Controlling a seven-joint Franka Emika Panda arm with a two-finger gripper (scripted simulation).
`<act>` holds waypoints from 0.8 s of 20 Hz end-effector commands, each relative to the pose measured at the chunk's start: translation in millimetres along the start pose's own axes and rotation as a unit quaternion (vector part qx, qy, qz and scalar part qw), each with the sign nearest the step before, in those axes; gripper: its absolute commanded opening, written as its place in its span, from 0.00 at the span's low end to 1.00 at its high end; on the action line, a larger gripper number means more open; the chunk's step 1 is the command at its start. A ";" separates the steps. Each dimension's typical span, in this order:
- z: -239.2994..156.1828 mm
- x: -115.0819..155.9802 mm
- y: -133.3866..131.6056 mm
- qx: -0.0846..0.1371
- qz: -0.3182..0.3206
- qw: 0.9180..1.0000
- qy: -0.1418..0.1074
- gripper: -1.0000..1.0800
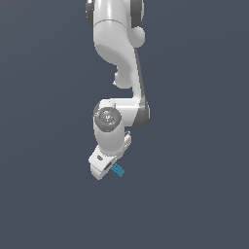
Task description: Pick up the object and move it to a goal position.
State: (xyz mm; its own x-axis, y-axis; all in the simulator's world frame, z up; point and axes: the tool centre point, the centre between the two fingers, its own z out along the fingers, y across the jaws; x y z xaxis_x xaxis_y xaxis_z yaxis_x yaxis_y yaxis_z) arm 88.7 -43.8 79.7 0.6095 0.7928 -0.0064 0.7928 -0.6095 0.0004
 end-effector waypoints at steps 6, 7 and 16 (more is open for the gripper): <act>6.9 0.9 7.1 0.000 -0.033 0.999 0.003 0.96; 7.2 0.9 7.4 0.000 -0.035 0.999 0.003 0.96; 22.1 0.7 7.0 0.000 -0.034 0.999 0.003 0.96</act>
State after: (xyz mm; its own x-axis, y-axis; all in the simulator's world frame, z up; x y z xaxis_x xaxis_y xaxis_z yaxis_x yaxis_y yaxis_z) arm 95.2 -47.8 63.9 0.5541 0.8324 0.0002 0.8324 -0.5541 0.0012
